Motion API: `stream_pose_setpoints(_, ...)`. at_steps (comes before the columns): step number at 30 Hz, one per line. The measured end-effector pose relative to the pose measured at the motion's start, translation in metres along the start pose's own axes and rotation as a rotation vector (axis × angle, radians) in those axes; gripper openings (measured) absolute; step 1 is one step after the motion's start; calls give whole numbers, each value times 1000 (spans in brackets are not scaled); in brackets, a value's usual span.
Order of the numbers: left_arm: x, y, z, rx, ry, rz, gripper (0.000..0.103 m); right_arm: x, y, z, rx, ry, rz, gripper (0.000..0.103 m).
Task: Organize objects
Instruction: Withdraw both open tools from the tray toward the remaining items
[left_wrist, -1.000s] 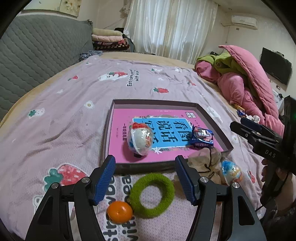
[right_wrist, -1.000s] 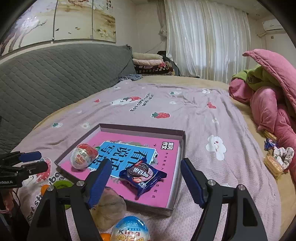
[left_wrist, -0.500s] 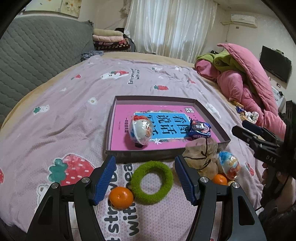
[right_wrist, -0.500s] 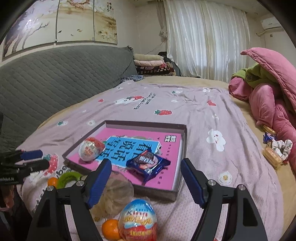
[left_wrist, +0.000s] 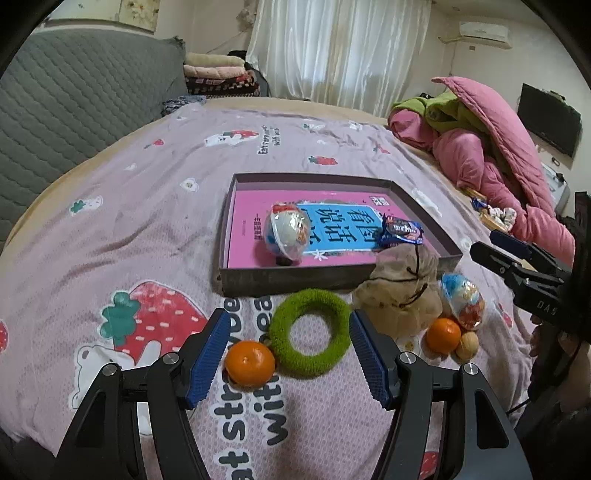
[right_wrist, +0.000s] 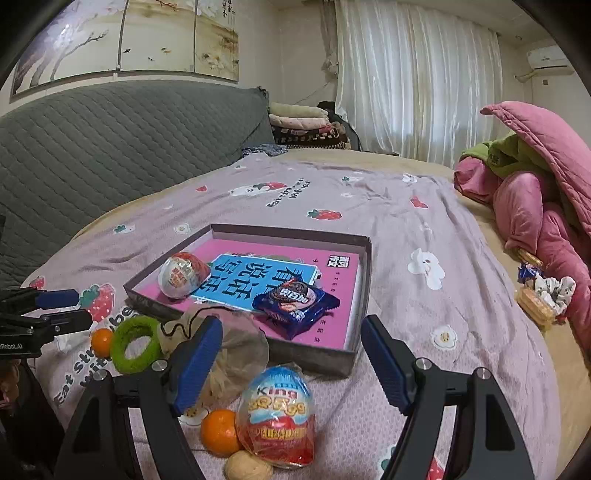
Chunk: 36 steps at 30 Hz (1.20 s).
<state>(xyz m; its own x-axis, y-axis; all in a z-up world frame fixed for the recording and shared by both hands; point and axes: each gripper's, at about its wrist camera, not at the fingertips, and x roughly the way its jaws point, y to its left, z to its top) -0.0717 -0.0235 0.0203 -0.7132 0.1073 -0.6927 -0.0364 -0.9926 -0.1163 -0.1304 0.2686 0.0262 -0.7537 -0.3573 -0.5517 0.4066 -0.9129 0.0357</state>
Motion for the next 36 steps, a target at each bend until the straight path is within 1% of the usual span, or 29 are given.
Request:
stream_pose_setpoints(11,-5,-3,-9,21,3,-5,68,-14,3,-16,15,-4,-11,77)
stream_pose_setpoints(18,-7,-14,-15,61,-4,-11,68,-25,13,-29,-21,7,-46,77)
stream_pose_setpoints(22,-6,-19,-18,69,-1,-16,68,-29,19,-39,-36,24,-59,77)
stream_pose_setpoints(36,-6,-29,-30,93,5,-28,68,-37,32,-68,-19,93,-51,77)
